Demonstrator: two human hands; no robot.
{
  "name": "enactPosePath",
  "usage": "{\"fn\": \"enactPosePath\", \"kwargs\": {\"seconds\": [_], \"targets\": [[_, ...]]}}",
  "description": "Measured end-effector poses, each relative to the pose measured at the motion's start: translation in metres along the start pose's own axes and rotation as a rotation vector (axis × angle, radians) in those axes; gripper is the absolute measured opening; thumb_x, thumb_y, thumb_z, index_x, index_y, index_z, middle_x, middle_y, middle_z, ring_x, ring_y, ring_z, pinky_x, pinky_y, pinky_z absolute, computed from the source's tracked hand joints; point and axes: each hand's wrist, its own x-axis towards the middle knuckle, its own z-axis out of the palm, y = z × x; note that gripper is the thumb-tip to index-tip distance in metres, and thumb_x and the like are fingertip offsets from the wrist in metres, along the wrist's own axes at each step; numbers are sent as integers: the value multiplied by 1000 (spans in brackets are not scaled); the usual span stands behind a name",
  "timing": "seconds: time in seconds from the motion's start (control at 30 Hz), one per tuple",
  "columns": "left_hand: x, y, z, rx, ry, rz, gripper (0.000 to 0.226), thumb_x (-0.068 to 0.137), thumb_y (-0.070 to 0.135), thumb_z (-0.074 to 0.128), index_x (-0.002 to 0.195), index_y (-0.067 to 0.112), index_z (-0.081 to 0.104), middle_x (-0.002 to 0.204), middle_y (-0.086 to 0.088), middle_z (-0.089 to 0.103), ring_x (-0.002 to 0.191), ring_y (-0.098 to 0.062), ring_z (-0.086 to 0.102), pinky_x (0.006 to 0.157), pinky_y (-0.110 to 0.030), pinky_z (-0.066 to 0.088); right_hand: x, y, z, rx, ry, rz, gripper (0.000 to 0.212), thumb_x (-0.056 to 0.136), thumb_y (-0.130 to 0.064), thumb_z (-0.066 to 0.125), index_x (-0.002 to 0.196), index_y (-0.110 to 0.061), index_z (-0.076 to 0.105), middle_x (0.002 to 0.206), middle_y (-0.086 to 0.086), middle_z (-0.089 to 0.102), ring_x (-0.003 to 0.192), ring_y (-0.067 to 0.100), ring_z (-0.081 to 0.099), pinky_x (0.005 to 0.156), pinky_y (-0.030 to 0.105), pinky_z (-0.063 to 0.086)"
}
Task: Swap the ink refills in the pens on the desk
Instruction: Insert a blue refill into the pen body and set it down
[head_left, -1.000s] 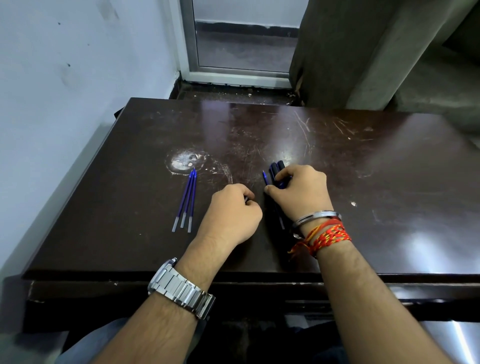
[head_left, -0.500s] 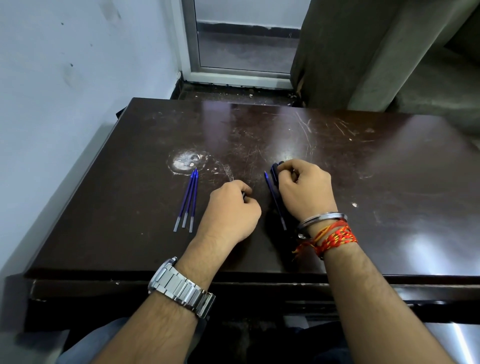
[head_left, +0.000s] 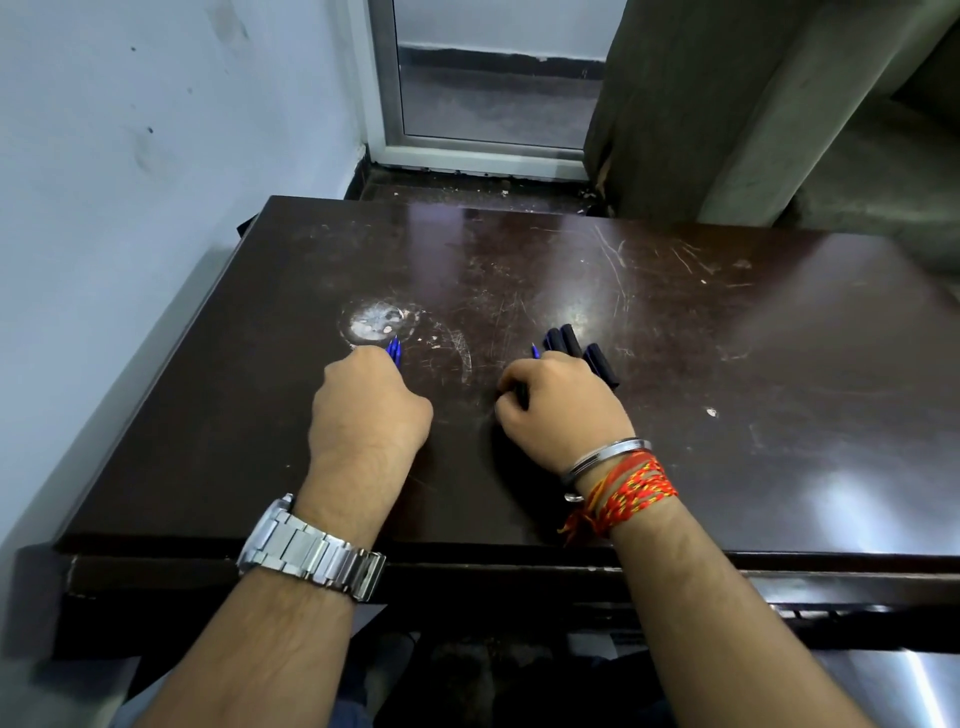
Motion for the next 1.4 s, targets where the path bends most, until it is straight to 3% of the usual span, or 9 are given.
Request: {"fn": "enactPosePath", "kwargs": {"seconds": [0.27,0.37,0.47,0.67,0.73,0.83,0.93,1.07,1.4], "targets": [[2,1,0,-7,-43,-3,22,83,15,67,75,11,48,72,-5,51,54,-16,46,40,-26,32,0,0,1,-67,109,-1,23,89,-30,52,97,-28,74,93,0,54,91,23,57,63,28,39],[2,2,-1,-8,-80,-14,16,84,16,68,86,10,53,75,-6,53,55,-17,49,42,-26,34,0,-3,2,-23,131,-18,21,88,-30,55,94,-24,75,87,-1,50,89,23,57,65,29,44],[2,2,-1,1,-81,-13,19,83,13,66,75,9,49,71,-6,51,55,-18,49,41,-27,32,-1,-6,3,44,148,-40,20,87,-31,59,93,-20,75,87,1,54,88,23,57,74,34,52],[-4,8,2,-116,-24,152,15,84,16,56,71,8,56,69,-10,61,57,-25,59,44,-27,39,-1,-14,5,462,172,52,19,85,-36,67,79,-20,76,64,-10,63,62,0,57,63,13,43],[-6,12,5,-221,-46,252,18,87,21,55,75,11,64,62,-5,63,57,-21,62,45,-25,43,2,-15,5,721,74,155,27,86,-41,67,78,-18,77,55,-10,64,52,0,55,58,19,44],[-10,16,11,-365,-43,370,17,87,22,60,74,15,69,43,8,51,44,-4,50,38,-13,32,4,-13,3,973,3,217,28,89,-33,67,75,-10,76,50,-6,61,47,7,52,52,28,43],[-11,17,14,-466,-74,434,7,78,22,70,75,23,64,44,14,55,44,0,51,45,-12,35,7,-8,-1,1005,184,232,29,90,-24,67,69,-5,71,54,6,59,51,15,50,53,33,42],[-12,18,18,-446,-177,393,13,67,27,72,72,28,61,48,23,57,46,3,53,43,-11,36,10,-5,-13,1200,456,185,27,93,-21,64,70,-7,68,54,1,60,47,13,54,48,27,48],[-21,25,23,-481,-166,438,10,69,26,72,67,20,64,48,11,59,48,-2,55,42,-12,37,6,-10,-15,1210,418,122,25,90,-22,68,73,-5,70,58,5,62,49,13,54,49,28,48]]}}
